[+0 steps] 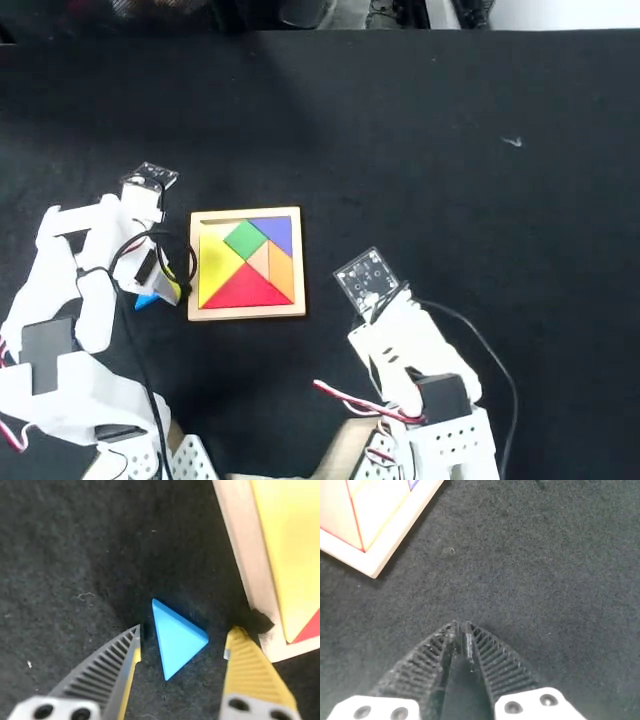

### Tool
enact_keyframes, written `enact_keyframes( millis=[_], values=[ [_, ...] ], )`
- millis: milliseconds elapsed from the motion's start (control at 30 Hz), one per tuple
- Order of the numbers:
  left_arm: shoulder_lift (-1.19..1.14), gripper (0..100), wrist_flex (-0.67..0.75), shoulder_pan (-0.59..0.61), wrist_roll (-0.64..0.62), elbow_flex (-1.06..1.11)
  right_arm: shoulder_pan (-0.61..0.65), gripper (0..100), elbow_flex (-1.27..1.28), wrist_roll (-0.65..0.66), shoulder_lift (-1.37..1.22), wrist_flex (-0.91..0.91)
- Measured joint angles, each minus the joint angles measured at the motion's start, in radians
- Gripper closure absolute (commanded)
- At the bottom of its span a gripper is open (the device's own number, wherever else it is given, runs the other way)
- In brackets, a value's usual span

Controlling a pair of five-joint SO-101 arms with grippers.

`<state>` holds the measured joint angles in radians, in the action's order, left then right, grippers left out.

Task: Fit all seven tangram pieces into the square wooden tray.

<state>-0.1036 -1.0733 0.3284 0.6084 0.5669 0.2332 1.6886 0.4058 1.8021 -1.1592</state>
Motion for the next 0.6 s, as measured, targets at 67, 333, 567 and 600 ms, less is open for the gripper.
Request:
enact_keyframes(
  millis=[67, 333, 567, 600],
  values=[
    [0.0, 78, 0.0, -0.009, -0.028, 0.0, 0.0, 98.0, 0.0, 0.0, 0.0, 0.0],
    [0.0, 90, -0.006, -0.041, -0.041, -0.002, 0.0, 98.0, 0.0, 0.0, 0.0, 0.0],
    [0.0, 90, -0.008, -0.043, -0.041, -0.002, 0.0, 98.0, 0.0, 0.0, 0.0, 0.0],
    [0.0, 90, -0.008, -0.043, -0.041, -0.002, 0.0, 98.0, 0.0, 0.0, 0.0, 0.0]
  ],
)
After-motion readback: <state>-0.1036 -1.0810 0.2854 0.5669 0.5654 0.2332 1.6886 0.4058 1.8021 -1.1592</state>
